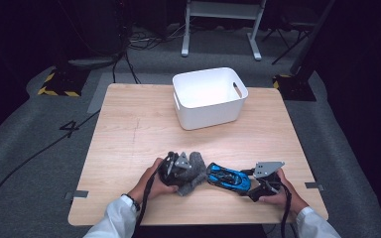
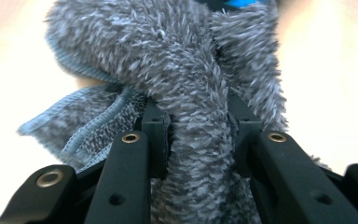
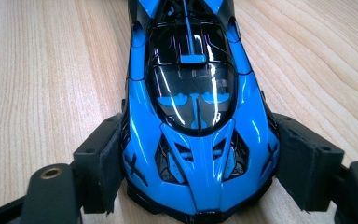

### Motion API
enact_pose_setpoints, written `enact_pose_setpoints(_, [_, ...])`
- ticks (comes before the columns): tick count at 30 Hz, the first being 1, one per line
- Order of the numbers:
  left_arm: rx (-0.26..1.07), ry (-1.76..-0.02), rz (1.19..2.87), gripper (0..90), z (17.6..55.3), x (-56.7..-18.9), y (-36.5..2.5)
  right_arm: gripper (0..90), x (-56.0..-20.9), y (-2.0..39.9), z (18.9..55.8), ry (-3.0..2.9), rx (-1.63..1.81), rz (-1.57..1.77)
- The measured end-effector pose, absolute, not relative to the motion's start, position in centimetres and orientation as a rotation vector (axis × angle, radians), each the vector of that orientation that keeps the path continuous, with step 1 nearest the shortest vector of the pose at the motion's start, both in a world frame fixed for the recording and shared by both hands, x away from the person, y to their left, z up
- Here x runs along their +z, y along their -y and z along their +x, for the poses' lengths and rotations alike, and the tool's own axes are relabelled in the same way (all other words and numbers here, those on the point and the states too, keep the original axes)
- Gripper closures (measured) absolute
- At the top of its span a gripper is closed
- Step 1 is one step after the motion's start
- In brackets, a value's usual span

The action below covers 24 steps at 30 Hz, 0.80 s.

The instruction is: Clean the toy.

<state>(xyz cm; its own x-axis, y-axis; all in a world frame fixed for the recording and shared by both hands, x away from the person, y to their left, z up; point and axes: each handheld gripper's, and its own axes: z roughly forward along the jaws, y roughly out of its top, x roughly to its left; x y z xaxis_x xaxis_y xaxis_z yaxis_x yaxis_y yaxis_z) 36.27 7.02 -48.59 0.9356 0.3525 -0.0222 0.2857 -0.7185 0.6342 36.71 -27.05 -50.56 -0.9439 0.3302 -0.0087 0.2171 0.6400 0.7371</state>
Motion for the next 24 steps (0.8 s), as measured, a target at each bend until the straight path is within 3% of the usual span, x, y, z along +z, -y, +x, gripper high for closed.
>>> enact_pose_setpoints(3, [0.059, -0.379, 2.395, 68.6, 34.8, -48.6, -6.1, 25.2, -50.5, 27.0, 36.7, -2.713, 1.188, 0.459])
enact_pose_setpoints(11, [0.090, -0.314, 2.424, 69.0, 32.9, -48.2, -2.2, 25.2, -50.5, 27.0, 36.6, -2.709, 1.179, 0.478])
enact_pose_setpoints(17, [0.061, -0.197, 2.416, 71.8, 31.7, -46.8, -2.1, 25.2, -50.5, 26.9, 36.5, -2.707, 1.169, 0.491])
enact_pose_setpoints(24, [0.025, -0.179, 2.380, 72.1, 32.0, -47.2, -0.4, 25.2, -50.5, 26.5, 36.6, -2.689, 1.162, 0.522])
